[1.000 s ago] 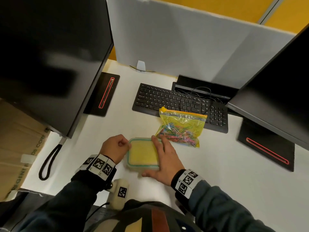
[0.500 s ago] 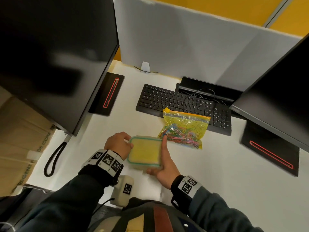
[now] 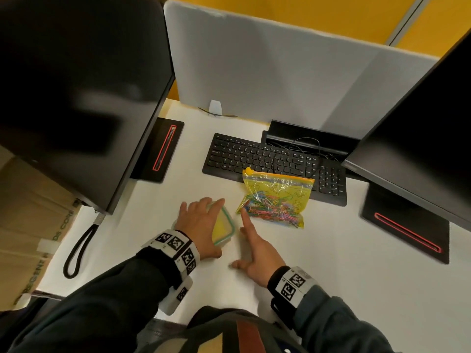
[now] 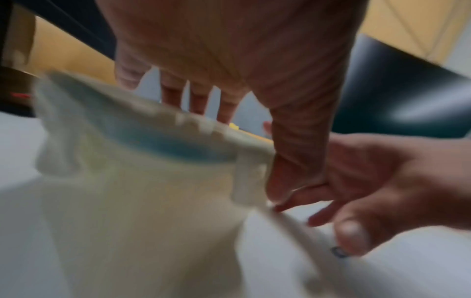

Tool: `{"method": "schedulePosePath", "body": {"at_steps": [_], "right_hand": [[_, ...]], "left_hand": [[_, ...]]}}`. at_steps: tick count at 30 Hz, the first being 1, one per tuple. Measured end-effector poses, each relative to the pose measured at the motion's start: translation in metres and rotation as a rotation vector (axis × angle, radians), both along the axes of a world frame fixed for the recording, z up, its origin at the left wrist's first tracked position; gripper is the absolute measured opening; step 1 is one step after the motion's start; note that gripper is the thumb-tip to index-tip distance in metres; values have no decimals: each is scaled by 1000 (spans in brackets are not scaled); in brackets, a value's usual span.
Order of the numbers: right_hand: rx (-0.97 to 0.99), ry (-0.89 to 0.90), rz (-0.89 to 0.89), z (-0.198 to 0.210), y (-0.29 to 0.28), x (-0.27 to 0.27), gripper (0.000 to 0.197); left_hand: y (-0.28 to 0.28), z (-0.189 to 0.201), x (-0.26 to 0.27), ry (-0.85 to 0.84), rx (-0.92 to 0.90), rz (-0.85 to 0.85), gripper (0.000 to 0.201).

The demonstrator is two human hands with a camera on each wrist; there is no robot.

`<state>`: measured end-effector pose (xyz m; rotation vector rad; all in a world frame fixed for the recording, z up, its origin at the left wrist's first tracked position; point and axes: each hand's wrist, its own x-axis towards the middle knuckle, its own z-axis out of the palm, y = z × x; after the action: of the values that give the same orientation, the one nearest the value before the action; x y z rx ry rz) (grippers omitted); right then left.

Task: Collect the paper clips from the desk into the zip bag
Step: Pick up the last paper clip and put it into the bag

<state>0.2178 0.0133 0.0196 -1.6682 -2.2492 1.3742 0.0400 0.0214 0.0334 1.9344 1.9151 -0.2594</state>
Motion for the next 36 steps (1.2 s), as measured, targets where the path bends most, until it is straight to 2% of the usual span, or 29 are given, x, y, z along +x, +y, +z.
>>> {"method": "schedulePosePath", "body": {"at_steps": [3,7,12,15,19,21,23,26,28,30,33,36], "right_hand": [[76,-95,-81,3,2,30,91],[79,-199,-169,-3,0,64,50],[82,-207,-186,-6,-1,73,29],[111,-239,-106,-1,9,67,26],[124,-328,135,0,11,48,30],[149,-339,178,3,11,41,32],[182,-319,146,13,15,37,32],[282,-262,93,32,37,32,27],[371,-238,51,44,59,30,24],[459,-189,-18,54,81,29,29],[471,-94,-42,57,100,24,40],[447,-90,-51,52,100,17,21]], "left_hand": [[6,-3,0,-42,-3,150,116],[18,-5,7,-35,21,218,110],[41,-6,8,-73,40,287,106],[60,-2,10,-69,123,263,95],[82,13,28,-380,289,226,57],[95,17,32,-363,349,199,41],[110,18,33,-236,313,189,35],[131,16,37,-134,93,166,33],[136,13,41,-206,75,142,22],[129,14,48,-342,185,112,10],[107,22,60,-454,309,63,8],[85,19,65,-506,347,105,7]]}}
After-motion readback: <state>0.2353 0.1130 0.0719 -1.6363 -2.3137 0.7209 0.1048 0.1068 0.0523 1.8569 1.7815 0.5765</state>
